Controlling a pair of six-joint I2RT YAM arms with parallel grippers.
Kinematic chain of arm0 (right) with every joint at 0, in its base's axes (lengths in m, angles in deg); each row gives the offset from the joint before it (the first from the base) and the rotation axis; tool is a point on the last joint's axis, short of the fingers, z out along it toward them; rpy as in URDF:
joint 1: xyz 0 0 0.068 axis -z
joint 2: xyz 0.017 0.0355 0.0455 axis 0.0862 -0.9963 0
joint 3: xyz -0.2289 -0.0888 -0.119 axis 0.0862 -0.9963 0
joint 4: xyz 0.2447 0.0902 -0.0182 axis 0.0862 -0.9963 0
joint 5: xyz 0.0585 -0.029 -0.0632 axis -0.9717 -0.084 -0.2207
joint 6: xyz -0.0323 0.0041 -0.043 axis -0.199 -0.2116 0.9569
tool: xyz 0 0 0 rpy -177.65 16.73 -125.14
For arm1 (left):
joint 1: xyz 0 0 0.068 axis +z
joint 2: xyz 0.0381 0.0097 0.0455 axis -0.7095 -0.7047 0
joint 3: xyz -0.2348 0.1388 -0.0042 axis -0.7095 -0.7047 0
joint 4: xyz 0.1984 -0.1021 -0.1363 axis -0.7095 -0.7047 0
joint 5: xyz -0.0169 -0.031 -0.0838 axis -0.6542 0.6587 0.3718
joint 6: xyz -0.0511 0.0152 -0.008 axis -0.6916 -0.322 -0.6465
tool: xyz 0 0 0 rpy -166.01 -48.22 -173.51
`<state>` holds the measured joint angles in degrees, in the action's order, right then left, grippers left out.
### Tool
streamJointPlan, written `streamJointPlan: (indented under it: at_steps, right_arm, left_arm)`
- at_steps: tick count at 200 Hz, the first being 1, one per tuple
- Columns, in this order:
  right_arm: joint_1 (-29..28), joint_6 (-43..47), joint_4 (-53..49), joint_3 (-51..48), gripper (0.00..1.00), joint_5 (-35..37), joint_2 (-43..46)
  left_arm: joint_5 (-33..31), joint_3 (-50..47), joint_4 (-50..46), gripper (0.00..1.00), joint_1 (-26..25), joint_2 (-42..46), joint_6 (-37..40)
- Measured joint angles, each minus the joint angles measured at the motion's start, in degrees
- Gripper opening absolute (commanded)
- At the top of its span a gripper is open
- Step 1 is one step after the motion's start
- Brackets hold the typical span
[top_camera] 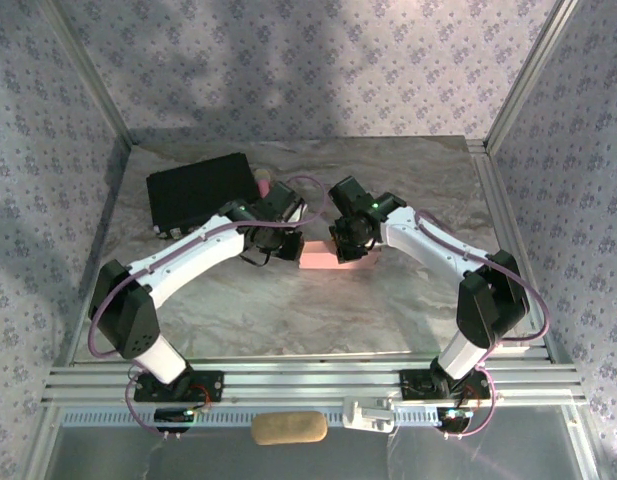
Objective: Fold the paper box
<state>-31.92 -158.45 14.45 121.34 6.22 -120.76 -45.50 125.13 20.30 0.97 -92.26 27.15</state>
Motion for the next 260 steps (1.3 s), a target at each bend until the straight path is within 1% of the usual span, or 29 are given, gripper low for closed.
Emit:
streamJointPlan:
  at_steps: [15, 43, 50, 60, 64, 88, 101, 141, 162, 185, 211, 260]
  right_arm:
    - [0.0, 0.0, 0.1, 0.0, 0.39, 0.0, 0.0]
    - [0.1, 0.0, 0.2, 0.0, 0.39, -0.2, 0.0]
    - [0.2, 0.0, 0.2, 0.0, 0.39, -0.2, 0.0]
    - [0.2, 0.0, 0.2, 0.0, 0.39, -0.2, 0.0]
    - [0.2, 0.0, 0.2, 0.0, 0.39, -0.2, 0.0]
    - [0.2, 0.2, 0.2, 0.0, 0.39, -0.4, -0.1]
    - [0.2, 0.2, 0.2, 0.0, 0.39, -0.4, -0.1]
    - [0.3, 0.2, 0.2, 0.0, 0.39, -0.6, -0.1]
    - [0.3, 0.2, 0.3, 0.0, 0.39, -0.6, -0.1]
    - [0.4, 0.2, 0.4, 0.0, 0.39, -0.7, -0.1]
    - [0.4, 0.2, 0.4, 0.0, 0.39, -0.7, -0.1]
    - [0.6, 0.2, 0.5, 0.0, 0.39, -0.9, -0.2]
  left_arm:
    - [-0.5, 0.2, -0.2, 0.18, -0.2, -0.1, 0.0]
    - [-1.4, 0.3, -0.2, 0.18, -0.4, -0.1, 0.0]
    - [-1.5, 0.3, -0.3, 0.21, -0.4, -0.1, 0.1]
    - [-1.9, 0.5, -0.4, 0.31, -0.5, -0.2, 0.1]
    - [-2.2, 0.6, -0.4, 0.33, -0.5, -0.2, 0.7]
    - [-4.2, 0.8, -0.3, 0.39, -0.6, -0.2, 1.4]
    - [-4.9, 0.8, -0.2, 0.40, -0.6, -0.2, 2.1]
    - [-4.6, 1.4, -0.4, 0.35, -0.6, -0.5, 4.3]
    - [-4.2, 2.1, -0.3, 0.28, -0.6, -1.3, 4.8]
    - [-3.8, 2.2, -0.2, 0.18, -0.6, -1.7, 4.8]
    - [-3.4, 3.1, -0.7, 0.16, -0.9, -2.4, 5.0]
    - [-3.0, 3.4, -0.8, 0.02, -1.0, -2.6, 4.4]
